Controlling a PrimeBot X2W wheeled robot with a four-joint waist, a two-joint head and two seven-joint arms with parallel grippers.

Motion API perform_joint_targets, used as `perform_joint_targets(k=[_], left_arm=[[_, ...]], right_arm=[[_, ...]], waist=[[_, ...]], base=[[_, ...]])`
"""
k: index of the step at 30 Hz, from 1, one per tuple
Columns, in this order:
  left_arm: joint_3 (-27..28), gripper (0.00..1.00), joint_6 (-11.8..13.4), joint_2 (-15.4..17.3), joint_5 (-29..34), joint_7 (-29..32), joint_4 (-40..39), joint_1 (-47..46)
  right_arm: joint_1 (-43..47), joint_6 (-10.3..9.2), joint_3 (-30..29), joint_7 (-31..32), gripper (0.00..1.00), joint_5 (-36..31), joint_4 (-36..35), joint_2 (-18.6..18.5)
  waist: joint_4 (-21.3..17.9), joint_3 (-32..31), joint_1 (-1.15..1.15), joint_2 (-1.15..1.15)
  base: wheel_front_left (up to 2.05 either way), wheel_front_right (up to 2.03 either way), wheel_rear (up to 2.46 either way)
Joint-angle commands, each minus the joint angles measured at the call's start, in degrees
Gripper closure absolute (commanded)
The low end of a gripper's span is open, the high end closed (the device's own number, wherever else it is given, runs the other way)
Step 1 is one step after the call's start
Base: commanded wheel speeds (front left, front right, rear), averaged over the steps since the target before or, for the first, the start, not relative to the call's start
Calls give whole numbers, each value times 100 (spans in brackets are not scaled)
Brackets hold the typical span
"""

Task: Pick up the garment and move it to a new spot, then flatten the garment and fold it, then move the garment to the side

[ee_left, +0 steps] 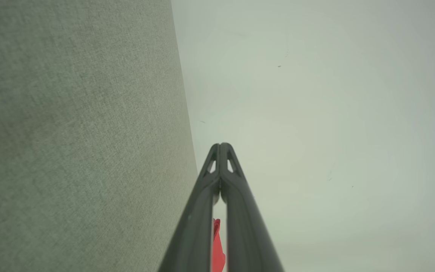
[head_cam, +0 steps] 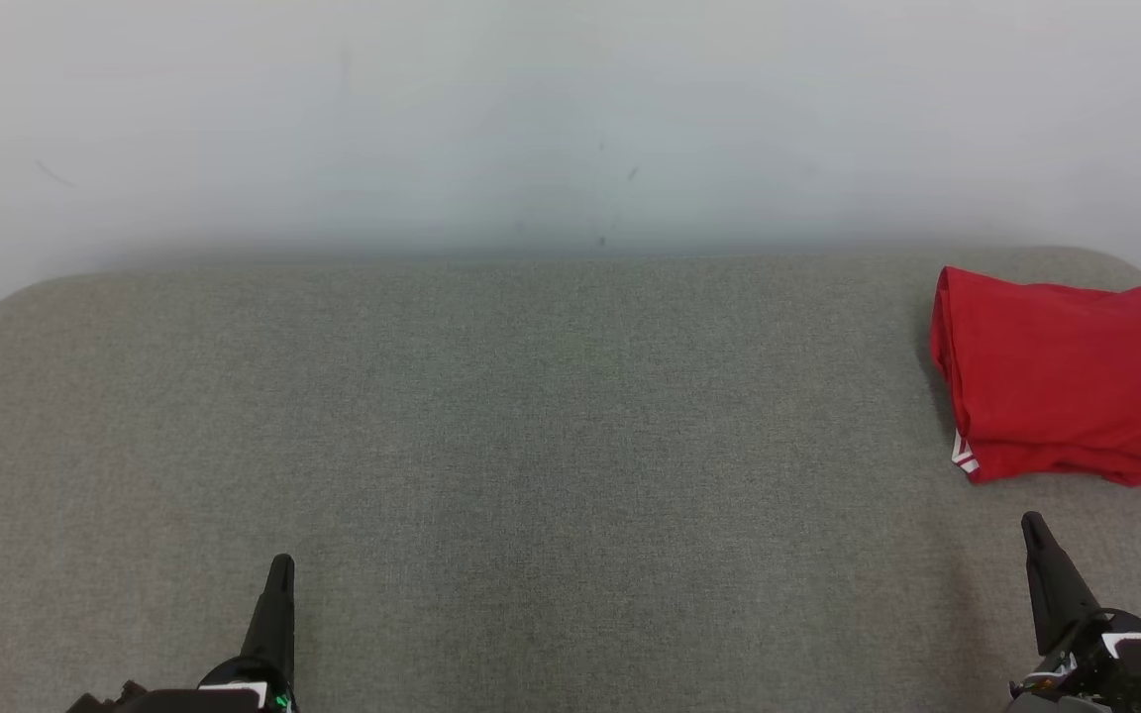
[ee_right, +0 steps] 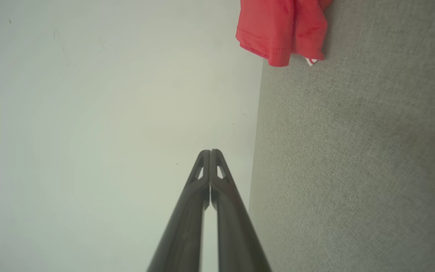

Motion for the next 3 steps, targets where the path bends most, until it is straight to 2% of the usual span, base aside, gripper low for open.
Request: perform_joint_targets(k=[1, 3], left_arm=[[-11, 100, -10, -1, -48, 0, -3, -64], [-11, 100, -10, -1, -48, 0, -3, -64]], right_arm=[[-47, -12, -10, 7, 100, -31, 10, 12], [-47, -12, -11, 8, 100, -31, 10, 12]], waist=[[0, 0, 0, 0], [0, 0, 0, 0]], base=[[0, 0, 0], [0, 0, 0]])
